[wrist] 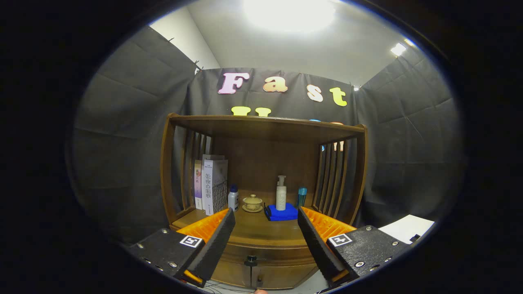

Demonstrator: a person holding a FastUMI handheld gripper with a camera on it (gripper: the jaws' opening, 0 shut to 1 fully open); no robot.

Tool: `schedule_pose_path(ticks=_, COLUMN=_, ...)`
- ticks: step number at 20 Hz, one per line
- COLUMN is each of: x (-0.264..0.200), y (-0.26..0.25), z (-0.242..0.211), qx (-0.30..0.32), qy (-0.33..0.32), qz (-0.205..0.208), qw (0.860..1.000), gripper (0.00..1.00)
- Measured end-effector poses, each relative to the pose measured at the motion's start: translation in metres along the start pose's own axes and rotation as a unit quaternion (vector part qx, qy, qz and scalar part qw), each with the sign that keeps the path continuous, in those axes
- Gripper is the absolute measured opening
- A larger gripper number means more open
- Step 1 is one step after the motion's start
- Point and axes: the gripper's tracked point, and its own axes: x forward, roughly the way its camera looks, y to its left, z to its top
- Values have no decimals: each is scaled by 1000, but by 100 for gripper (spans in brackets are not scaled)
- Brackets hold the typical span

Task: Pull open the drawer, take out the items inside it, and place them on the countertop above the cabinet.

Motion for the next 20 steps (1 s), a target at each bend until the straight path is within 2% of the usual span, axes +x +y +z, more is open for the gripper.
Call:
schedule_pose_path(ticks=13, x=9, y=14, z=-18, qx=-1, qy=17, qz=27, qw=999, gripper=96)
schedule_pose_path(ticks=20, x=30, y=19, z=-63, qx=10, qy=47, qz=38, qw=998, gripper=96)
